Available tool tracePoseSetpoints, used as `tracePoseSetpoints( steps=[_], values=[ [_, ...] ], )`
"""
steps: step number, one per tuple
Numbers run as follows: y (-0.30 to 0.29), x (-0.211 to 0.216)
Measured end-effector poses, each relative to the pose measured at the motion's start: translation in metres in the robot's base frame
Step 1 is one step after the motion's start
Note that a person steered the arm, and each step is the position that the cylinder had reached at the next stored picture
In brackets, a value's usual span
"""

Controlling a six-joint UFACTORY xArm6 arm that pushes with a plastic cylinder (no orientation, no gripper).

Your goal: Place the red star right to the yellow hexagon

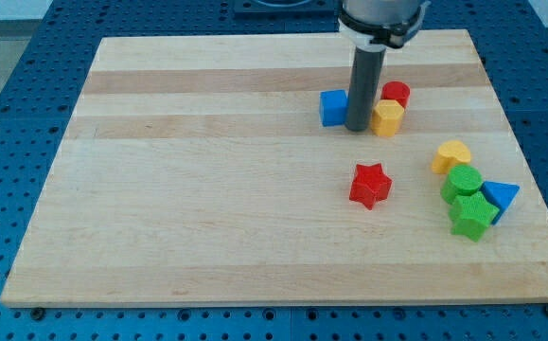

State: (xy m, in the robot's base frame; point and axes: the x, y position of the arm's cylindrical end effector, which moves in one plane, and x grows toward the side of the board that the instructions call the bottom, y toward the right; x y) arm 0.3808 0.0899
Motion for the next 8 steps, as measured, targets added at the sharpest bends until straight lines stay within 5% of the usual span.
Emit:
tracePoseSetpoints(
  steps=[2, 5, 7, 8],
  values=[
    [-0.034, 0.005],
    [-0.064, 0.165],
    [0.065, 0.159],
    [0.071, 0.147]
  ],
)
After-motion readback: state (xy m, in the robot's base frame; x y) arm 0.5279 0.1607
